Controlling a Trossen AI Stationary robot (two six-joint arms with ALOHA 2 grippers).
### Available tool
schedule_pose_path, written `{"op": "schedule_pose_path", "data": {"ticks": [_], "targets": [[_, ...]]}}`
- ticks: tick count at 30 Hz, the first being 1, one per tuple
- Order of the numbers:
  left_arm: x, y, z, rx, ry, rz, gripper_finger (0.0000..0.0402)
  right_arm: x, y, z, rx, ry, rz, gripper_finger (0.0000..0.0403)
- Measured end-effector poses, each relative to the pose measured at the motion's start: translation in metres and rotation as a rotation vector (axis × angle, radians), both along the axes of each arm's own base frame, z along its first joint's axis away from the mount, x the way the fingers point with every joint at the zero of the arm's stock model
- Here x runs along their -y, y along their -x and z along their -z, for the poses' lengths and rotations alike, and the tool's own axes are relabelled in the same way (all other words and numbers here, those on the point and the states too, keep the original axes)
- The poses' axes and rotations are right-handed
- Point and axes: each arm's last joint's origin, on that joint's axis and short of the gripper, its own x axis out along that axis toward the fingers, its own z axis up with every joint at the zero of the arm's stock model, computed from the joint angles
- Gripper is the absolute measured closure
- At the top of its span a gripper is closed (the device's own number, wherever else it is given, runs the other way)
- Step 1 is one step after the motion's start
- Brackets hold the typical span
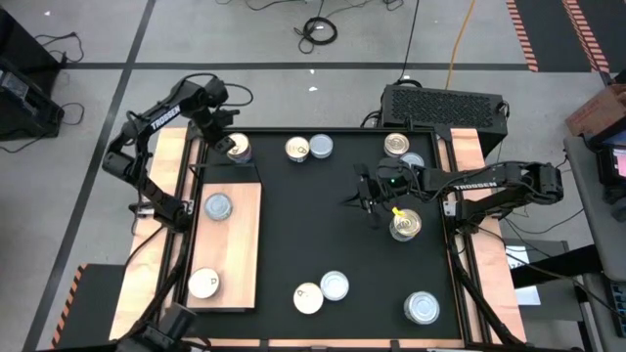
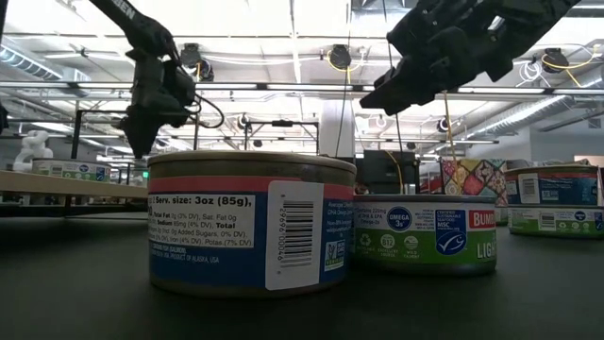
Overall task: Stack canned seafood by type on shelf
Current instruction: Put the blue tuna can on the shelf
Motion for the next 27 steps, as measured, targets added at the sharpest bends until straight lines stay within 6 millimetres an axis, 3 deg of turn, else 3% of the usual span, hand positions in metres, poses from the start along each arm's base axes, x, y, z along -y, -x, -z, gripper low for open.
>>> {"op": "schedule_pose_path", "data": {"ticks": [14,27], "targets": [[-0.008,0.000,0.022,0.044,-0.032,-0.307,0.0219,0.000,0.002,0.005,-0.053,-0.012,0.001,0.0403],[-0.010,0.002,0.032,-0.018,-0.103,-0.398,0.0219,-0.001,0.002,0.005,-0.062,-0.035,0.010,0.0403]]}}
